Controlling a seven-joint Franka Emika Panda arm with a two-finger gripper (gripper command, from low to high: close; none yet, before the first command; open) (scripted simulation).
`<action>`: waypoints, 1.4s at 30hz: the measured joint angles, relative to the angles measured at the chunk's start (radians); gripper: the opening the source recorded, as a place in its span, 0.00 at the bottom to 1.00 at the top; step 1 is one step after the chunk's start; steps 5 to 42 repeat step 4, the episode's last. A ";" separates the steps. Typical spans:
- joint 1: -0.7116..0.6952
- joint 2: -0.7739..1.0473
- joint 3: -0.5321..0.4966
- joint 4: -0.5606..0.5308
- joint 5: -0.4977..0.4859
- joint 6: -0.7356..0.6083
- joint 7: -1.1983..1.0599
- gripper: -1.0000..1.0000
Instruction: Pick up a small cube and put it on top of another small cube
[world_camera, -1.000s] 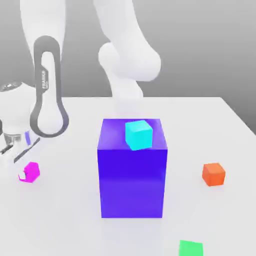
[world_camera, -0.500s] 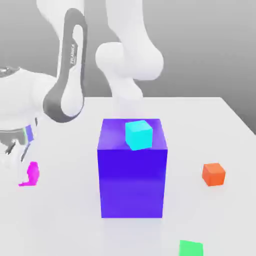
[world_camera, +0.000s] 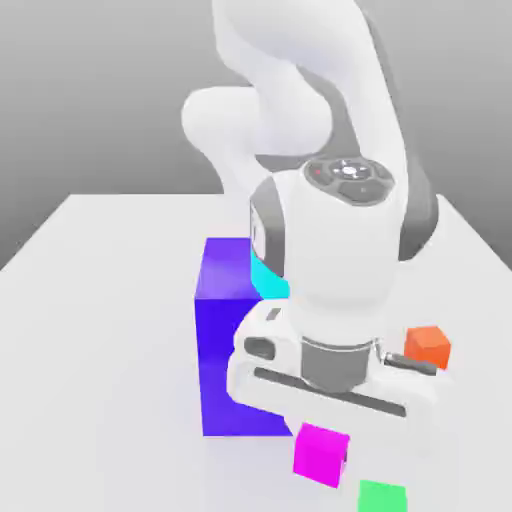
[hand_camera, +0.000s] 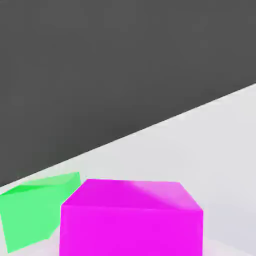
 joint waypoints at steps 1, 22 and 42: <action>0.000 0.000 0.000 0.000 0.000 0.000 0.000 1.00; 0.000 0.000 0.000 0.000 0.000 0.000 0.000 1.00; 0.000 0.000 0.000 0.000 0.000 0.000 0.000 1.00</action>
